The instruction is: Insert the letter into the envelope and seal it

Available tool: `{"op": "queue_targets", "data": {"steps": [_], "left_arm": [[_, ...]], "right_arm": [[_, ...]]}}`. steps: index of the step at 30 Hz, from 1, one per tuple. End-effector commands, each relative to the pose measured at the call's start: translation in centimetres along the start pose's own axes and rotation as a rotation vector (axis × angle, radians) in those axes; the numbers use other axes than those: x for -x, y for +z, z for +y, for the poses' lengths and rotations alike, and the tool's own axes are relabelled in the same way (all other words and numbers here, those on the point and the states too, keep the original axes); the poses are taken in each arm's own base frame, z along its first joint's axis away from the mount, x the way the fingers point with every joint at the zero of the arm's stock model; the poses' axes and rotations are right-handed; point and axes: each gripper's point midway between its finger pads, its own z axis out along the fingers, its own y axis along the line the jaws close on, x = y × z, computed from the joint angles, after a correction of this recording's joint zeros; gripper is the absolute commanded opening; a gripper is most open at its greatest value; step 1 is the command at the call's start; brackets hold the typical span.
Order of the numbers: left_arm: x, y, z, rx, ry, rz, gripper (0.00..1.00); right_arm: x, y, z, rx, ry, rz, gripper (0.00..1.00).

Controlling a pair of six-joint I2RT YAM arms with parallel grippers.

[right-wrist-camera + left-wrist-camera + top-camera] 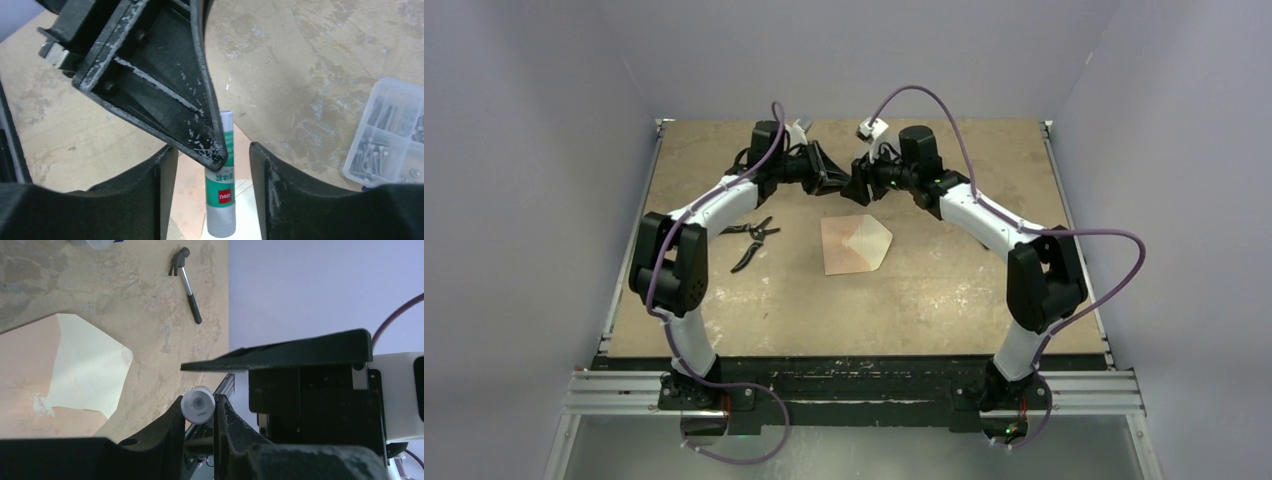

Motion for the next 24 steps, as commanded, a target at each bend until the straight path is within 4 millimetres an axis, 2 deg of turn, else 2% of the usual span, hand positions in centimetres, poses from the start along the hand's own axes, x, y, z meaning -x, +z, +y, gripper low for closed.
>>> {"op": "queue_targets", "data": {"steps": [1, 5, 8, 11, 13, 15, 17, 21, 24], "left_arm": [[0.3, -0.9, -3.9, -0.094, 0.119, -0.019, 0.0], [1.9, -2.1, -7.2, -0.188, 0.166, -0.108, 0.0], [2.6, -3.1, -9.8, -0.273, 0.194, -0.165, 0.0], [3.2, -4.0, -11.9, -0.343, 0.211, -0.215, 0.0], [3.5, -4.5, -13.1, -0.374, 0.204, -0.237, 0.0], [3.7, -5.1, -14.2, -0.402, 0.193, -0.253, 0.0], [3.9, -5.7, -15.3, -0.428, 0.183, -0.271, 0.0], [4.2, -6.8, -16.8, -0.46, 0.156, -0.31, 0.0], [4.0, -7.1, -17.5, -0.498, 0.123, -0.291, 0.0]], "right_arm": [[4.7, -3.2, 1.5, 0.084, 0.137, -0.185, 0.63], [9.5, -9.4, 1.3, 0.144, 0.424, -0.411, 0.74], [10.5, -11.7, -0.5, 0.05, 0.625, -0.498, 0.81], [9.7, -11.6, -1.4, 0.021, 0.869, -0.489, 0.81], [9.5, -11.3, -1.1, 0.081, 1.031, -0.495, 0.8], [9.6, -11.1, 0.3, 0.185, 1.164, -0.498, 0.78], [11.0, -12.0, 1.8, 0.296, 1.2, -0.546, 0.78], [13.7, -13.6, 3.2, 0.416, 1.202, -0.612, 0.78], [15.0, -14.6, 3.9, 0.502, 1.174, -0.658, 0.66]]}}
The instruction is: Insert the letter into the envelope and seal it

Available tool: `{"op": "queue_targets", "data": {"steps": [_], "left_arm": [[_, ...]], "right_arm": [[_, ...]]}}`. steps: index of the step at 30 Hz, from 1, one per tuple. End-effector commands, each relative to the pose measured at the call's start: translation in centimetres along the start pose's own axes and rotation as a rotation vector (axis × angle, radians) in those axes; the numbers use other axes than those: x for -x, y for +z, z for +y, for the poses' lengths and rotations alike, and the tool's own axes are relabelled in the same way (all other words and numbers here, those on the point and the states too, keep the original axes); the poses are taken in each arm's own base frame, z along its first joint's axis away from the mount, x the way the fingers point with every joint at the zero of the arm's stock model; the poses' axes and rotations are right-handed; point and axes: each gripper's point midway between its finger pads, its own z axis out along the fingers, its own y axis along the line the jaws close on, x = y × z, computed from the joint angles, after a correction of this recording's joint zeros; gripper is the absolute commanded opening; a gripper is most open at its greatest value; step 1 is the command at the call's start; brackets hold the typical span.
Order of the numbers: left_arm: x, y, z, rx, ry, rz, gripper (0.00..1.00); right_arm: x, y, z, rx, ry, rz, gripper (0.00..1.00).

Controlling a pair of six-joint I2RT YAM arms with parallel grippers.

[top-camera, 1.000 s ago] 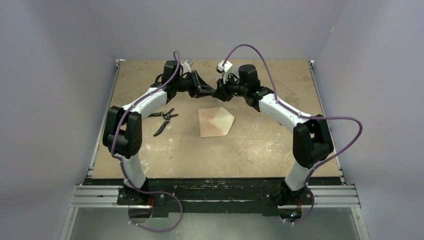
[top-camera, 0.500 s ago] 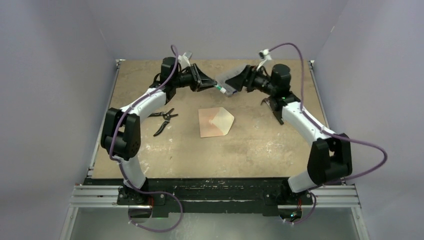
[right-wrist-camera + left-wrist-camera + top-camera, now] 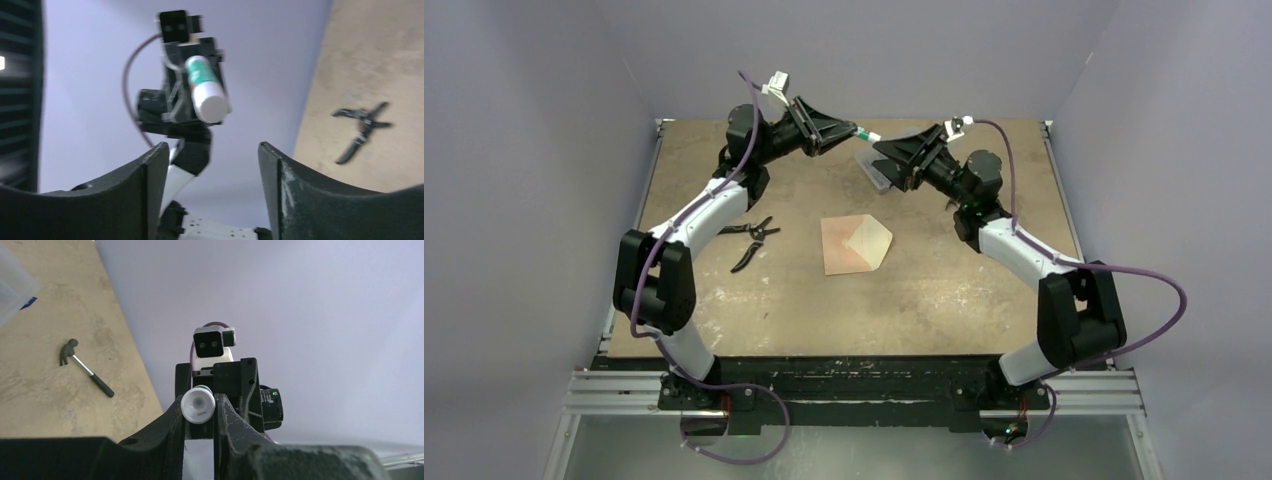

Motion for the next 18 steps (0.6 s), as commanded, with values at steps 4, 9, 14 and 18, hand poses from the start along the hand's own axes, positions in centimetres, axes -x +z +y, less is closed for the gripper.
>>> {"op": "queue_targets", "data": {"steps": [4, 9, 14, 18], "left_arm": [[0.7, -1.0, -5.0, -0.135, -0.042, -0.031, 0.0], [0.5, -1.3, -5.5, -0.143, -0.046, -0.025, 0.0], [0.2, -1.4, -5.3, -0.135, -0.049, -0.014, 0.0], [-0.1, -1.6, -5.3, -0.136, -0.03, -0.007, 0.0]], "right_arm": [[0.1, -0.6, 8.0, 0.306, 0.03, 0.023, 0.59], [0.5, 0.7, 7.2, 0.24, -0.002, 0.034, 0.64], [0.8, 1.2, 7.3, 0.235, -0.022, 0.03, 0.64], [1.1, 1.6, 7.6, 0.243, -0.033, 0.031, 0.53]]}}
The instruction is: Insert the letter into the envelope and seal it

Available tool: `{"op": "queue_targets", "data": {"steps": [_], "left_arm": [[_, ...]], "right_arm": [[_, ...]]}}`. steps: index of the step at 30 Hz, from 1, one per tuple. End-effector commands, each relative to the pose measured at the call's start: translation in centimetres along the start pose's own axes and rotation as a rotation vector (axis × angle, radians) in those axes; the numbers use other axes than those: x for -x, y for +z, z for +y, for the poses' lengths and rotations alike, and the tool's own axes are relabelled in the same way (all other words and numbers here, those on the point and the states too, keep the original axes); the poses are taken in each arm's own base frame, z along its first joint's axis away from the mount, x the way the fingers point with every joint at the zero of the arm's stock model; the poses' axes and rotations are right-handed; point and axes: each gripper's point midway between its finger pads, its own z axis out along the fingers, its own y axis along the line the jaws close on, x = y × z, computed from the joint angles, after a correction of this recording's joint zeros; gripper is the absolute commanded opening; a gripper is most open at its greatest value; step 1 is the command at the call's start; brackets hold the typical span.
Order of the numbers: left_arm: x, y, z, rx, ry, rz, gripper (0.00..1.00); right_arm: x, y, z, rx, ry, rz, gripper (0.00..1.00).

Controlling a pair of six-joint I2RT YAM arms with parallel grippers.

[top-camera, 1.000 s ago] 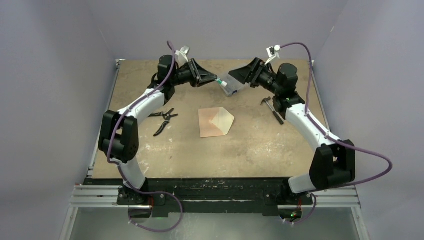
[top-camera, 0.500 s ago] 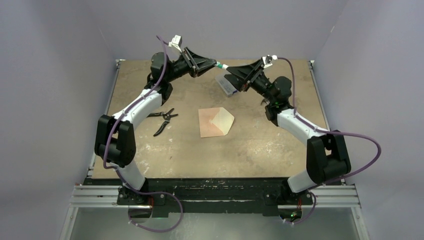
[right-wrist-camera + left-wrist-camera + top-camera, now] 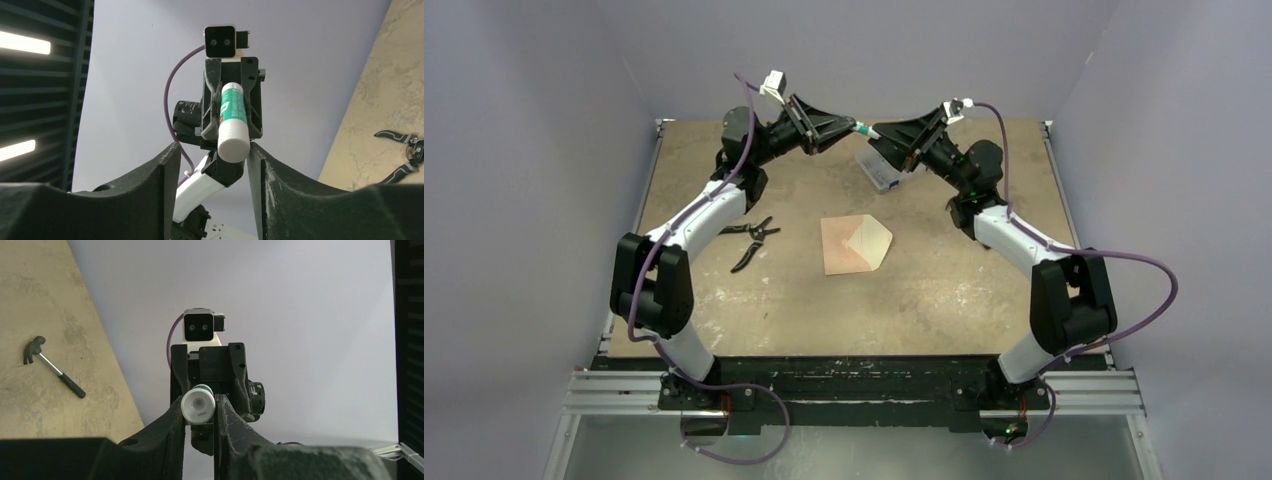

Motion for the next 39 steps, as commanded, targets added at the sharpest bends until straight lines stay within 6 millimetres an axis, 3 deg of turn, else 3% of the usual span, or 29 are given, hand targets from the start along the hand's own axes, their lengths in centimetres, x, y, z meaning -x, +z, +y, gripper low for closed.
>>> {"op": "queue_targets", "data": {"steps": [1, 12, 17, 18, 22, 26, 30, 35, 39], "left_arm": [[-0.4, -0.9, -3.1, -0.067, 0.056, 0.008, 0.0], [-0.7, -0.9, -2.4, -0.048, 0.082, 0.023, 0.0], [-0.8, -0.8, -1.9, -0.019, 0.112, 0.034, 0.0], [-0.8, -0.8, -1.7, -0.006, 0.117, 0.037, 0.05], [-1.0, -0.8, -1.1, 0.011, 0.132, 0.049, 0.46], [-1.3, -0.6, -0.4, 0.019, 0.111, 0.077, 0.52], [-1.7, 0.0, 0.1, 0.012, 0.061, 0.109, 0.5], [-2.0, 0.0, 0.0, 0.004, 0.04, 0.125, 0.24], [-2.4, 0.1, -0.1, 0.01, 0.016, 0.168, 0.12]], "right_arm": [[0.1, 0.9, 2.4, 0.061, -0.064, 0.024, 0.51], [0.0, 1.3, 1.1, 0.004, -0.072, 0.048, 0.33], [0.0, 1.4, 0.8, -0.012, -0.085, 0.058, 0.06], [-0.1, 1.4, 0.8, -0.013, -0.094, 0.063, 0.02], [-0.5, 1.3, 0.6, -0.029, -0.142, 0.099, 0.0], [-0.8, 1.3, -0.6, -0.072, -0.156, 0.133, 0.0], [-0.7, 1.6, -1.3, -0.092, -0.167, 0.146, 0.0], [-0.6, 1.6, -1.8, -0.113, -0.169, 0.15, 0.0], [-0.6, 1.7, -2.7, -0.128, -0.165, 0.162, 0.0]]}}
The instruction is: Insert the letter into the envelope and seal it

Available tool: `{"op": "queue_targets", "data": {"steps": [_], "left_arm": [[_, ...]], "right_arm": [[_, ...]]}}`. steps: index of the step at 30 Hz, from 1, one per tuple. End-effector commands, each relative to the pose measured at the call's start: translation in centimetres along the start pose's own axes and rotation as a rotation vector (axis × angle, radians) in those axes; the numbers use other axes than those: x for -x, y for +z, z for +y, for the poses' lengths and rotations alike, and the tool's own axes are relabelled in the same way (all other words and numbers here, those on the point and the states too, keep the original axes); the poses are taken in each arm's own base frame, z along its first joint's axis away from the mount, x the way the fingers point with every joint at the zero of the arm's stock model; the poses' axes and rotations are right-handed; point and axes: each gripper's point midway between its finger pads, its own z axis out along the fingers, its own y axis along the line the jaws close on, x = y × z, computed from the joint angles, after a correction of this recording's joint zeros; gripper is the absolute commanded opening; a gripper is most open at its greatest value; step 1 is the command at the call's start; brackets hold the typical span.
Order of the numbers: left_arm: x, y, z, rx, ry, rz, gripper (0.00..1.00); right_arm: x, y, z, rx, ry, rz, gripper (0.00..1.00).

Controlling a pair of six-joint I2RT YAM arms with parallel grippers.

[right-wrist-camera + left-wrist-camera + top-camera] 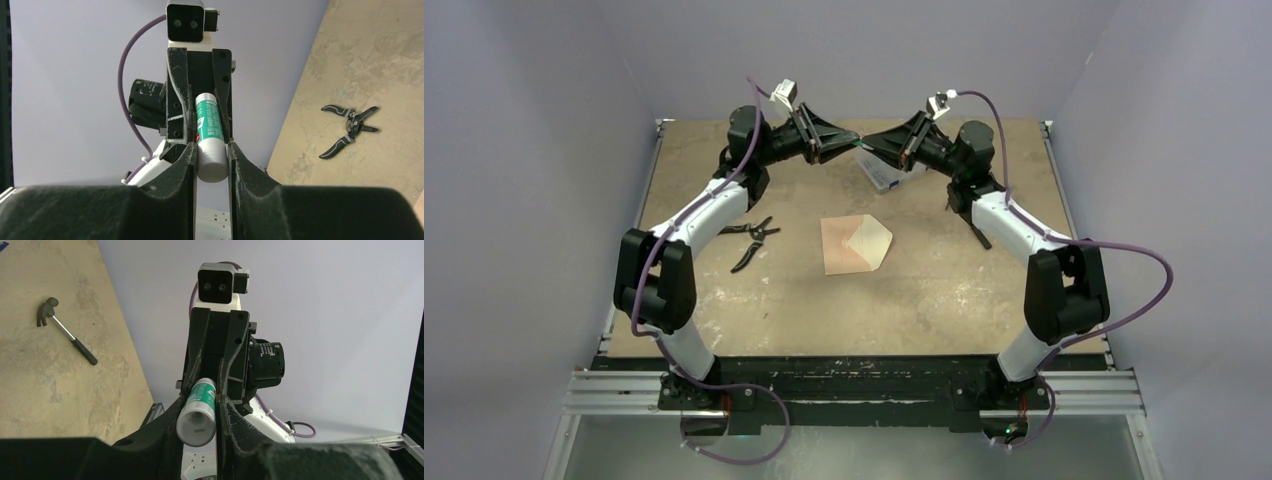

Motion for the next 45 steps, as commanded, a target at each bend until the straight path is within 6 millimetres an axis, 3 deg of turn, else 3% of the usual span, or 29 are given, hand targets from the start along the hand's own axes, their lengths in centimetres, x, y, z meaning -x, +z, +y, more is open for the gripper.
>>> {"op": "queue_targets", "data": {"steps": [1, 4, 12, 16, 22, 29, 37, 40, 44, 45], "left_arm": [[-0.4, 0.4, -2.3, -0.043, 0.04, 0.061, 0.1], [-0.2, 0.6, -2.0, -0.029, 0.042, 0.063, 0.0], [0.4, 0.3, -2.0, -0.037, 0.009, 0.03, 0.0], [1.6, -0.5, -1.9, -0.039, -0.014, -0.02, 0.0], [3.1, -2.1, -1.7, -0.059, -0.039, -0.079, 0.0], [3.6, -3.2, -1.6, -0.109, -0.112, -0.094, 0.0], [3.4, -3.9, -1.4, -0.16, -0.18, -0.094, 0.0], [3.5, -3.8, -1.6, -0.143, -0.139, -0.093, 0.0], [3.7, -3.3, -0.2, -0.023, -0.005, -0.086, 0.0], [3.6, -3.2, 0.3, 0.018, 0.029, -0.083, 0.0]], "right_arm": [[0.2, 0.4, 1.2, 0.028, -0.07, 0.024, 0.0], [0.1, 0.5, 1.0, 0.033, -0.098, 0.048, 0.0], [0.6, -1.3, 1.6, 0.081, -0.196, 0.06, 0.0], [1.2, -2.2, 1.4, 0.067, -0.245, 0.055, 0.0], [0.4, -3.1, 0.6, 0.076, -0.283, 0.109, 0.0], [1.0, -5.1, 0.9, 0.126, -0.389, 0.072, 0.0], [-0.6, -6.3, 1.2, 0.24, -0.5, 0.121, 0.0], [0.9, -5.7, -0.4, 0.139, -0.475, 0.082, 0.0], [6.1, -5.2, -6.5, -0.274, -0.551, -0.047, 0.0], [6.2, -5.7, -7.9, -0.349, -0.525, -0.043, 0.0]]}}
